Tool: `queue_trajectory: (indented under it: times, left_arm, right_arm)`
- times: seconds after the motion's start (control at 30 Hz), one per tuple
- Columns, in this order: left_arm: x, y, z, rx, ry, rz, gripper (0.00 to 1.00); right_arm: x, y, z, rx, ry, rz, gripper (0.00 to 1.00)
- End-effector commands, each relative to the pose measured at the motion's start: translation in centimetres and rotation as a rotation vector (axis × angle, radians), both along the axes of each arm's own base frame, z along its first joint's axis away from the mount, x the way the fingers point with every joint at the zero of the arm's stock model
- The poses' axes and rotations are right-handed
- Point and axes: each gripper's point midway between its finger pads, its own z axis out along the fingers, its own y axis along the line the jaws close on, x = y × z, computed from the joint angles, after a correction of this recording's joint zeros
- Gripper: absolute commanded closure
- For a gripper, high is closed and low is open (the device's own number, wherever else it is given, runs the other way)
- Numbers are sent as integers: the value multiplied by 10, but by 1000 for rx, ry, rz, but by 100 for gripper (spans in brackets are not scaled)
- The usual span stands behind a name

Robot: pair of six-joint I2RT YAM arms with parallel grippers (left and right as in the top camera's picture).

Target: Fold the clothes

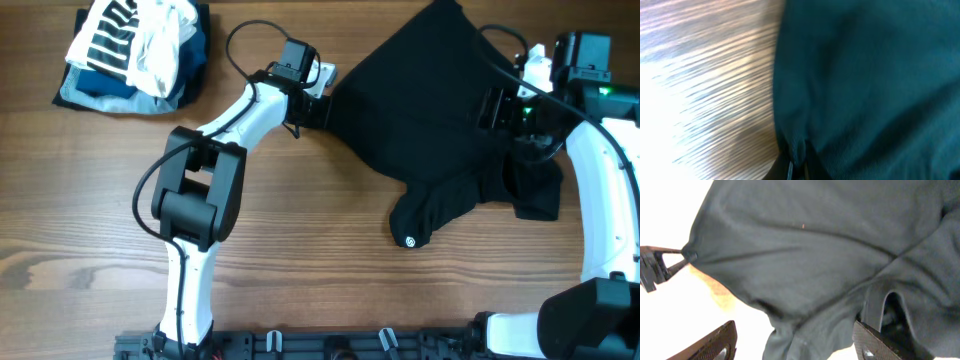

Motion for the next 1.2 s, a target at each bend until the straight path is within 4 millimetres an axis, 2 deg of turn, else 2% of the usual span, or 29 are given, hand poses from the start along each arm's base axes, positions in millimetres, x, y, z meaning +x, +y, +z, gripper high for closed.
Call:
queue_trajectory:
  times: [0.0, 0.1, 0.17, 0.23, 0.3, 0.37, 0.43, 0.53, 0.6, 0.67, 0.73, 0.9, 1.0, 1.1, 1.17]
  left_arm:
    - [24, 84, 21, 129, -6, 280, 96]
    - [26, 137, 61, 123, -12, 395, 96]
    - [18, 171, 82, 125, 11, 491, 96]
    - [2, 197, 94, 130, 65, 563, 96]
    - [-15, 206, 93, 147, 130, 580, 96]
    - [-35, 206, 88, 173, 212, 576, 96]
    - [-49, 197, 83, 189, 270, 571, 96]
    - [-65, 175, 76, 212, 318, 532, 96]
    - [-73, 163, 70, 236, 326, 497, 96]
    - [-76, 163, 67, 281, 322, 521, 96]
    - [-76, 167, 67, 296, 320, 539, 96]
    - [-72, 183, 67, 300, 318, 577, 96]
    - [-71, 190, 67, 299, 320, 596, 96]
    - [-71, 191, 67, 296, 322, 599, 96]
    - [-73, 182, 67, 267, 335, 581, 96]
  right_arm:
    - [-14, 15, -13, 27, 77, 30, 26]
    - [-33, 25, -37, 46, 168, 22, 29]
    - [-44, 30, -60, 60, 216, 1, 30]
    - [-55, 35, -88, 75, 256, -24, 33]
    - [-61, 44, -110, 109, 261, -5, 36]
    - [-64, 58, -126, 163, 247, 26, 38]
    - [-62, 71, -134, 195, 229, 60, 40]
    - [-59, 89, -144, 186, 233, 105, 41]
    - [-60, 94, -159, 151, 276, 77, 41]
    - [-63, 84, -181, 57, 338, -22, 41]
    - [-64, 66, -193, -31, 361, -92, 41]
    - [-50, 37, -193, -105, 306, -166, 37]
    - [-49, 17, -193, -169, 297, -198, 36]
    - [-38, 3, -192, -203, 253, -229, 37]
    - [-28, -6, -190, -205, 211, -244, 40]
